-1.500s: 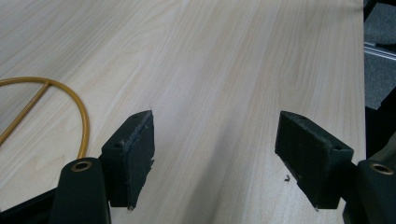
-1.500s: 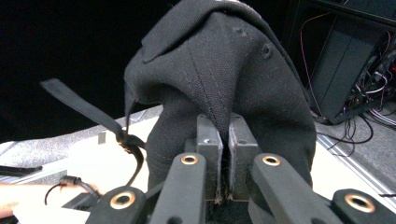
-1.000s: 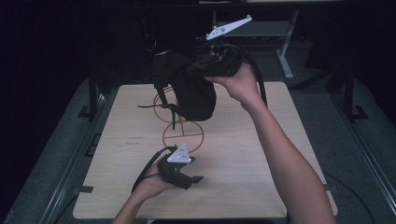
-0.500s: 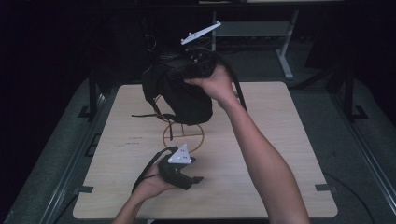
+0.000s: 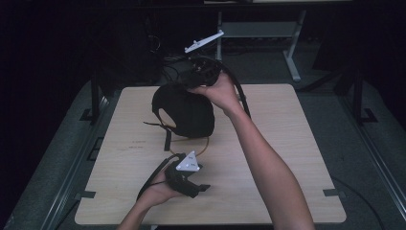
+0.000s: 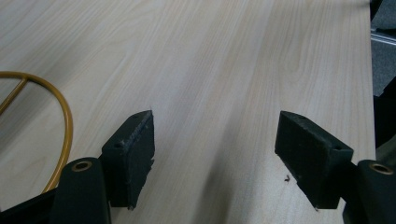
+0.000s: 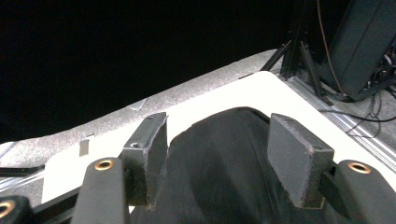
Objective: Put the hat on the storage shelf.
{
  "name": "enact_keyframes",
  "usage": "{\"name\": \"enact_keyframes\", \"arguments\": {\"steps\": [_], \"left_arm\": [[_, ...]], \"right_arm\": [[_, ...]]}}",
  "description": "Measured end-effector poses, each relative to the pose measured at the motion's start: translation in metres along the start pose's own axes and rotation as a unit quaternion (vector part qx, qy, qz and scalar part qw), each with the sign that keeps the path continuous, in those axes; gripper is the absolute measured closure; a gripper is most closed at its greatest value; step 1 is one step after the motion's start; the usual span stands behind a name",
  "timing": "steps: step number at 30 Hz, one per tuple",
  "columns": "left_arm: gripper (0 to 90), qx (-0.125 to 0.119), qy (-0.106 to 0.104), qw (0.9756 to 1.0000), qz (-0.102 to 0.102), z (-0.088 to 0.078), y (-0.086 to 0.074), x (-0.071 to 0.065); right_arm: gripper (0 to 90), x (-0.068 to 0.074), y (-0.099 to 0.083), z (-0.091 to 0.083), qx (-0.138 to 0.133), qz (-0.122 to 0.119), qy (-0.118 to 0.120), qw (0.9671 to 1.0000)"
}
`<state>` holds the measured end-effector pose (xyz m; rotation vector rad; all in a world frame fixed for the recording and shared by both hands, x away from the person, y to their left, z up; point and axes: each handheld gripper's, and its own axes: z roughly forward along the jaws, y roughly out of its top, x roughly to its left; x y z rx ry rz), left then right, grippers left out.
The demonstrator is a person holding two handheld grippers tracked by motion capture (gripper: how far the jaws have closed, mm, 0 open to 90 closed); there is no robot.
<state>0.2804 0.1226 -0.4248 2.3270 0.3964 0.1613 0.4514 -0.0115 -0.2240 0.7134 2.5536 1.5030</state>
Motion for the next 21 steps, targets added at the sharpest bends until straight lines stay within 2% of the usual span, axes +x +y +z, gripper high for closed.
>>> {"name": "enact_keyframes", "arguments": {"steps": [7, 17, 21], "left_arm": [[28.3, -0.008, 0.006, 0.9999, -0.007, -0.003, -0.001, 0.004], [28.3, -0.014, 0.009, 0.9998, -0.013, -0.006, -0.004, 0.008], [28.1, -0.009, 0.012, 0.9998, -0.013, -0.005, -0.005, 0.008]], "right_arm": [[35.8, -0.010, -0.015, -0.016, -0.007, 0.012, -0.002, 0.9999], [32.7, -0.014, -0.029, -0.034, -0.007, 0.020, -0.002, 0.9998], [31.7, -0.014, -0.034, -0.043, -0.009, 0.025, -0.002, 0.9997]]}}
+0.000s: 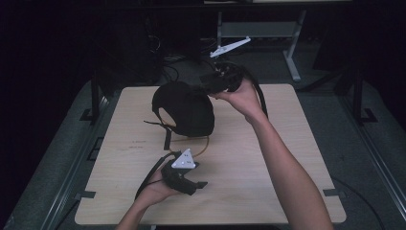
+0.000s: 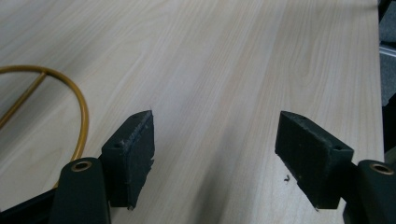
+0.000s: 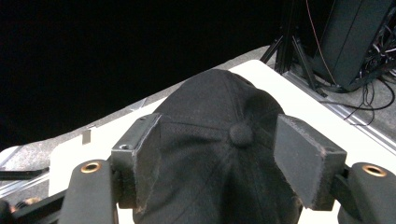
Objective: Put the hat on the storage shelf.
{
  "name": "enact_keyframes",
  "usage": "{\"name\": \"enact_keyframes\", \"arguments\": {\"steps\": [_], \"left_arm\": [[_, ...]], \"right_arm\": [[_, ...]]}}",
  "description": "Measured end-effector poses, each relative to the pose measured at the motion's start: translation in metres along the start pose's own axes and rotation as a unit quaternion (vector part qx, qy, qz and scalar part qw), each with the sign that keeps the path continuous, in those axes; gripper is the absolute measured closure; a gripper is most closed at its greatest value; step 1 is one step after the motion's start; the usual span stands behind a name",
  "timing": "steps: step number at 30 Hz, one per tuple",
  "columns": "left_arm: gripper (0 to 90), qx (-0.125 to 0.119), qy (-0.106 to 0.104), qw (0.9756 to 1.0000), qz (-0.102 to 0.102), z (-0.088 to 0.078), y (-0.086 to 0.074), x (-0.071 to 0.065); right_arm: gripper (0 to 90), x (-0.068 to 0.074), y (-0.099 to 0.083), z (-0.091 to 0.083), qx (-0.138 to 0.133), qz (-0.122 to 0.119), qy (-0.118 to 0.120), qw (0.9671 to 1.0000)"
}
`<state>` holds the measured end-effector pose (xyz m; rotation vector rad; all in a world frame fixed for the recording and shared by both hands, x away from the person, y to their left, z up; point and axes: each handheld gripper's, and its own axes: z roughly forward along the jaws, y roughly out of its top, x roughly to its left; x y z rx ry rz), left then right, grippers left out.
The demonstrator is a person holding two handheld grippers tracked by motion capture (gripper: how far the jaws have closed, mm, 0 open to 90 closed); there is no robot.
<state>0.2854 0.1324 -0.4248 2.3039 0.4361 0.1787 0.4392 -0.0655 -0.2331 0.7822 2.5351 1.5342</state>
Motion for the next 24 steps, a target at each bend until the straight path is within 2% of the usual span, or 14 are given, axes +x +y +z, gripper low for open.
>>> {"name": "enact_keyframes", "arguments": {"steps": [15, 24], "left_arm": [[28.1, -0.004, 0.002, 1.0000, -0.002, -0.001, -0.001, 0.000], [28.1, -0.004, 0.005, 1.0000, -0.006, -0.001, -0.001, 0.001]], "right_arm": [[28.8, -0.007, -0.017, -0.025, -0.005, 0.008, -0.009, 0.9999], [27.3, -0.012, -0.037, -0.041, -0.008, 0.015, -0.015, 0.9998]]}}
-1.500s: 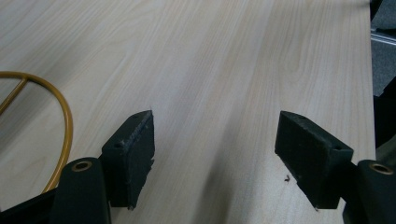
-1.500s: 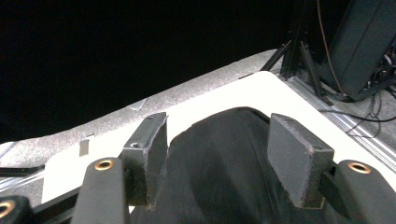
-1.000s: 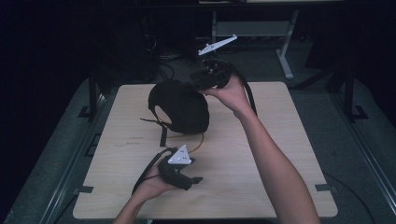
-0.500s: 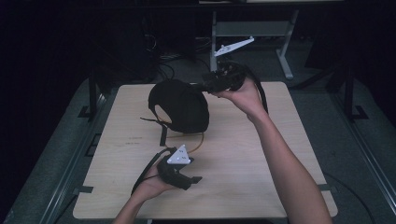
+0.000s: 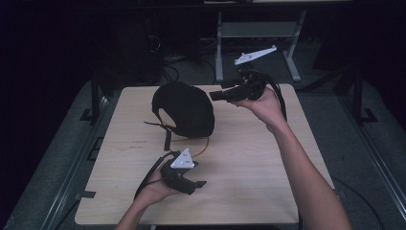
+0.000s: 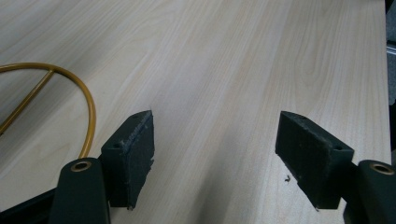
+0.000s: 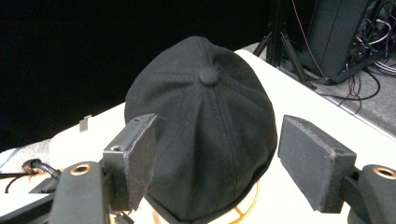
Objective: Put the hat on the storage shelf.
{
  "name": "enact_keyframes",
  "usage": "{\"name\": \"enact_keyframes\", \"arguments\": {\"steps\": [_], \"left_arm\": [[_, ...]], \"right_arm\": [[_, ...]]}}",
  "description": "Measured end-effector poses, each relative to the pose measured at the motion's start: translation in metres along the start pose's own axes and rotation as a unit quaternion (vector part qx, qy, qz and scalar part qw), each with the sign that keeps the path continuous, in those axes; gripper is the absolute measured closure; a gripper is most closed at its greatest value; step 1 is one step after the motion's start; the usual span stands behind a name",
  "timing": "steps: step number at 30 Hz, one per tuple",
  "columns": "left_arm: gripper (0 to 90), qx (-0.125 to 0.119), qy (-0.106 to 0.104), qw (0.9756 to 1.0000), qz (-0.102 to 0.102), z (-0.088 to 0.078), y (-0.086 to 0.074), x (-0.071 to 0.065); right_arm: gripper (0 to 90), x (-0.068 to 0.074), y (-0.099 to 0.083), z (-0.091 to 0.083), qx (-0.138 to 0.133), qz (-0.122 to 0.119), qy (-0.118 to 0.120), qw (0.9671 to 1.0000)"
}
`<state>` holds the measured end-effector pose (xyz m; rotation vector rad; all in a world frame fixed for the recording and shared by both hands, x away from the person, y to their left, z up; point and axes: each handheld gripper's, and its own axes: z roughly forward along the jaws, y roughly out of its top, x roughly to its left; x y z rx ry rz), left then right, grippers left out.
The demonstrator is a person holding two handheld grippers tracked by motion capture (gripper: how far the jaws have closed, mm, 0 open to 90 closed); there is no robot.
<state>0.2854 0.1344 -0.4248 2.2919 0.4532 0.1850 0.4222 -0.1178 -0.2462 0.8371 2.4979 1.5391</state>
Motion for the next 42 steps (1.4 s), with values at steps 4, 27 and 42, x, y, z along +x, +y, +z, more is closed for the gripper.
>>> {"name": "enact_keyframes", "arguments": {"steps": [4, 27, 42], "left_arm": [[28.1, 0.000, 0.002, 1.0000, 0.001, 0.000, 0.000, 0.000], [27.8, -0.003, 0.003, 1.0000, 0.002, 0.000, -0.001, 0.002], [27.7, 0.006, 0.002, 1.0000, 0.006, 0.000, -0.001, 0.001]], "right_arm": [[26.2, -0.002, -0.005, -0.006, -0.003, 0.001, -0.005, 1.0000], [18.6, -0.009, -0.041, -0.032, 0.004, 0.017, -0.020, 0.9996], [15.1, -0.008, -0.065, -0.052, 0.001, 0.023, -0.032, 0.9992]]}}
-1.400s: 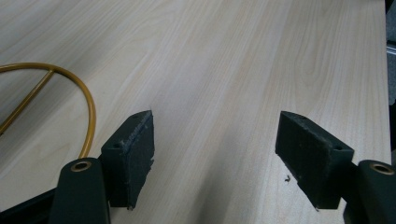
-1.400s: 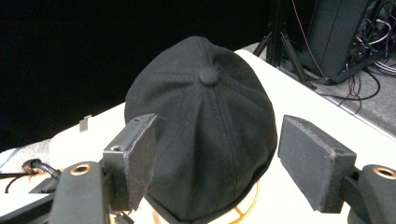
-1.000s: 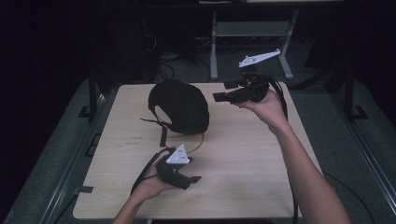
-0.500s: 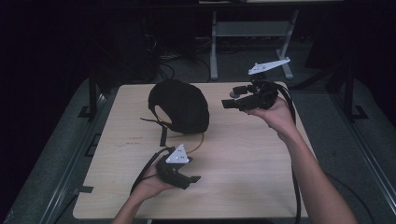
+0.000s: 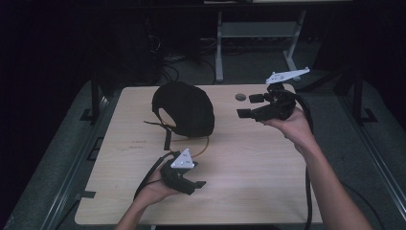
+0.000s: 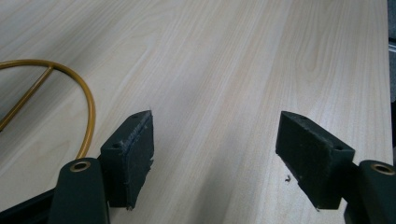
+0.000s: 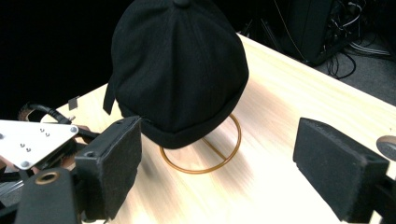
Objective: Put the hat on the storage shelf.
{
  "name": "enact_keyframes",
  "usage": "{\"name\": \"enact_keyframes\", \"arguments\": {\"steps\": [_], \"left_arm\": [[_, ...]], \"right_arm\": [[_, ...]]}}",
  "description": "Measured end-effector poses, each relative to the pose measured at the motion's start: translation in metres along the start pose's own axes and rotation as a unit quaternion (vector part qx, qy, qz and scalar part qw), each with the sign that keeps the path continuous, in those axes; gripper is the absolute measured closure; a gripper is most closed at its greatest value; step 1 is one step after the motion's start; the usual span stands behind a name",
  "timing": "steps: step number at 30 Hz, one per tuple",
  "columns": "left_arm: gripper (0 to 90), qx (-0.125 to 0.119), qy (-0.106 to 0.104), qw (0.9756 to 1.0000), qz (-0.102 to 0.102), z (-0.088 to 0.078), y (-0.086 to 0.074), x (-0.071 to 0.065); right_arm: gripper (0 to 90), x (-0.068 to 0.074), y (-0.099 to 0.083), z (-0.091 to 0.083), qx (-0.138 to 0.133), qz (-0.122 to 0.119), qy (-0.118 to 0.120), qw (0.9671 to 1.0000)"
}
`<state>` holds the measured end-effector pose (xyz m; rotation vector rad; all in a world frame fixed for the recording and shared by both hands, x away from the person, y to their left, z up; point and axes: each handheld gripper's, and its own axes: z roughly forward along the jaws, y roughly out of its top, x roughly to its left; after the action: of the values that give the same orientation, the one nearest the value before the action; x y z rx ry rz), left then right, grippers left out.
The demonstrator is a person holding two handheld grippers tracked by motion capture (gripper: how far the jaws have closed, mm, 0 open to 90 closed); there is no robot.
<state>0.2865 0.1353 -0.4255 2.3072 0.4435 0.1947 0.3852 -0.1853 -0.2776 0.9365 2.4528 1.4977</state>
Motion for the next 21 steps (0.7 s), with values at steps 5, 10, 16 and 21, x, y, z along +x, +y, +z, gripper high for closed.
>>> {"name": "enact_keyframes", "arguments": {"steps": [5, 10, 16, 21], "left_arm": [[27.7, -0.001, 0.002, 1.0000, -0.001, 0.000, 0.000, 0.000], [27.7, -0.002, 0.002, 1.0000, -0.001, -0.001, 0.000, 0.000], [27.6, -0.003, 0.001, 1.0000, -0.004, 0.001, 0.000, -0.001], [27.6, -0.001, 0.002, 1.0000, -0.002, 0.000, 0.000, -0.001]], "right_arm": [[15.0, 0.001, -0.008, -0.005, -0.001, -0.001, -0.002, 1.0000], [15.0, 0.002, -0.018, -0.010, -0.003, 0.002, -0.001, 1.0000], [15.0, 0.000, -0.029, -0.015, -0.001, 0.008, -0.004, 1.0000], [14.9, -0.003, -0.039, -0.020, 0.001, 0.013, -0.006, 0.9999]]}}
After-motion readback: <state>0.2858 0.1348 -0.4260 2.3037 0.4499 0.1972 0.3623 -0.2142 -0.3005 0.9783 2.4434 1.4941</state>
